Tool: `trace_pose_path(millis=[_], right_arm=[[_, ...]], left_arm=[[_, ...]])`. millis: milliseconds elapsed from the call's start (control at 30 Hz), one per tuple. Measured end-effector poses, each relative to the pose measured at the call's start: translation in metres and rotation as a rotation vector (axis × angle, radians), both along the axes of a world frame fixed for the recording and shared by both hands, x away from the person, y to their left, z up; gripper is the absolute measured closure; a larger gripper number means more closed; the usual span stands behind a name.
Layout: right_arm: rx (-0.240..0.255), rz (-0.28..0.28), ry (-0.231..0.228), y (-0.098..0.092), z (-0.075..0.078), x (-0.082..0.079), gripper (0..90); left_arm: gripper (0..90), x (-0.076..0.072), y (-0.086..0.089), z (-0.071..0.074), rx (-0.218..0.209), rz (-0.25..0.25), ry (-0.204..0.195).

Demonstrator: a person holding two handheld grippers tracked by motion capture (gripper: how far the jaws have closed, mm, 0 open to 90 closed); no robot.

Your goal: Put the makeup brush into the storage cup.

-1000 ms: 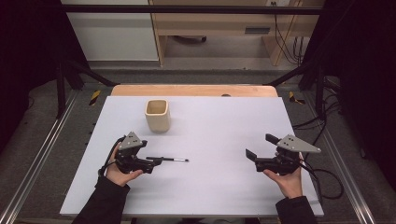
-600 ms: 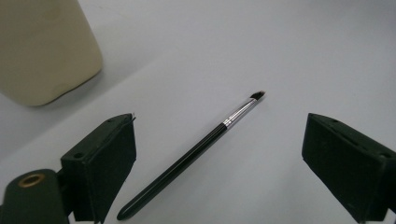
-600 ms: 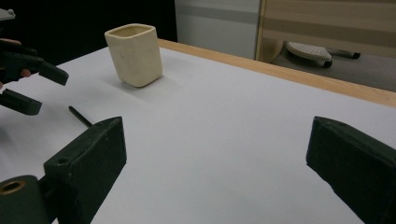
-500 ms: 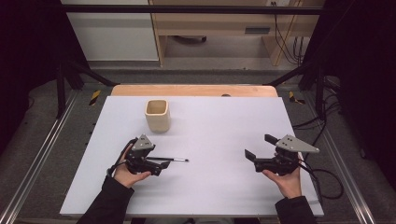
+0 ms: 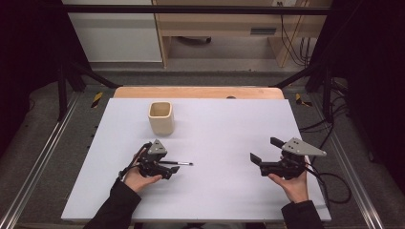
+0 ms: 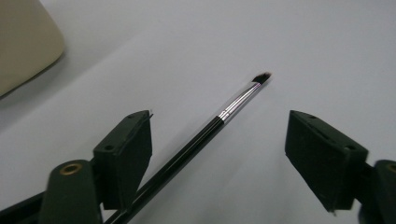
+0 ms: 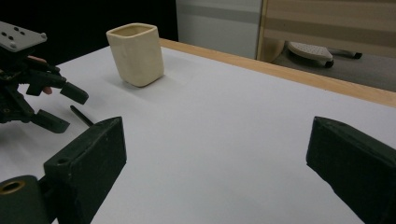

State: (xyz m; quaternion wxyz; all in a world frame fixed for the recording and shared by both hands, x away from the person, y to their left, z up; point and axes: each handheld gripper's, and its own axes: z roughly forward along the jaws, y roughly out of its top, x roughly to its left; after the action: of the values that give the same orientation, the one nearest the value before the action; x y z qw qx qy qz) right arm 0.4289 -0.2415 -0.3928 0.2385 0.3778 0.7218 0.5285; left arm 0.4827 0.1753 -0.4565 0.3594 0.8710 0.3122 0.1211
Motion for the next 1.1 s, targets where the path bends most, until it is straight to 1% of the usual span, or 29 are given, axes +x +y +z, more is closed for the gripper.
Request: trace_pose_path(millis=[67, 100, 200, 267, 300, 333, 400, 433, 500, 600, 767, 800, 833, 867, 900, 1033, 1100], right_arm=[[0.000, 0.000, 0.001, 0.000, 0.000, 0.000, 5.2], [0.003, 0.000, 0.002, 0.001, 0.000, 0.000, 5.2], [0.002, 0.000, 0.003, 0.001, 0.000, 0.000, 5.2], [0.002, 0.000, 0.003, 0.001, 0.000, 0.000, 5.2], [0.001, 0.000, 0.004, 0.001, 0.000, 0.000, 5.2], [0.000, 0.000, 0.004, 0.001, 0.000, 0.000, 5.2], [0.000, 0.001, 0.004, 0.002, 0.000, 0.000, 5.2], [-0.001, 0.001, 0.006, 0.002, 0.000, 0.000, 5.2], [-0.002, 0.003, 0.005, 0.002, -0.001, 0.000, 5.2], [-0.001, 0.002, 0.007, 0.002, 0.000, 0.000, 5.2], [0.000, 0.002, 0.008, 0.002, 0.000, 0.000, 5.2], [0.000, 0.002, 0.007, 0.002, 0.000, 0.000, 5.2], [0.000, 0.003, 0.007, 0.002, 0.000, 0.000, 5.2], [0.000, 0.003, 0.007, 0.002, 0.000, 0.000, 5.2], [0.000, 0.002, 0.007, 0.002, 0.000, 0.000, 5.2], [0.001, 0.001, 0.006, 0.002, 0.000, 0.000, 5.2], [0.001, 0.001, 0.005, 0.002, 0.000, 0.000, 5.1]], left_arm=[[27.4, 0.001, -0.001, -0.001, 0.003, -0.002, 0.002], [28.6, 0.002, -0.002, -0.002, 0.011, -0.006, 0.004], [34.2, 0.003, -0.004, -0.004, 0.012, -0.013, 0.005], [35.4, 0.003, -0.006, -0.004, 0.015, -0.013, 0.002], [39.4, 0.003, -0.006, -0.004, 0.021, -0.020, -0.001], [41.2, 0.003, -0.008, -0.005, 0.030, -0.024, -0.004], [44.5, 0.004, -0.008, -0.006, 0.030, -0.026, 0.000], [44.5, 0.004, -0.009, -0.007, 0.026, -0.026, 0.004], [49.6, 0.005, -0.010, -0.008, 0.041, -0.031, 0.011], [53.7, 0.005, -0.010, -0.009, 0.042, -0.035, 0.019], [56.6, 0.005, -0.011, -0.009, 0.054, -0.032, 0.022], [58.6, 0.005, -0.012, -0.011, 0.068, -0.028, 0.020], [59.4, 0.005, -0.012, -0.011, 0.068, -0.028, 0.020], [59.4, 0.005, -0.013, -0.012, 0.077, -0.026, 0.024], [60.1, 0.005, -0.013, -0.013, 0.090, -0.027, 0.020], [64.4, 0.005, -0.014, -0.012, 0.098, -0.029, 0.023], [67.4, 0.004, -0.014, -0.011, 0.102, -0.020, 0.024]])
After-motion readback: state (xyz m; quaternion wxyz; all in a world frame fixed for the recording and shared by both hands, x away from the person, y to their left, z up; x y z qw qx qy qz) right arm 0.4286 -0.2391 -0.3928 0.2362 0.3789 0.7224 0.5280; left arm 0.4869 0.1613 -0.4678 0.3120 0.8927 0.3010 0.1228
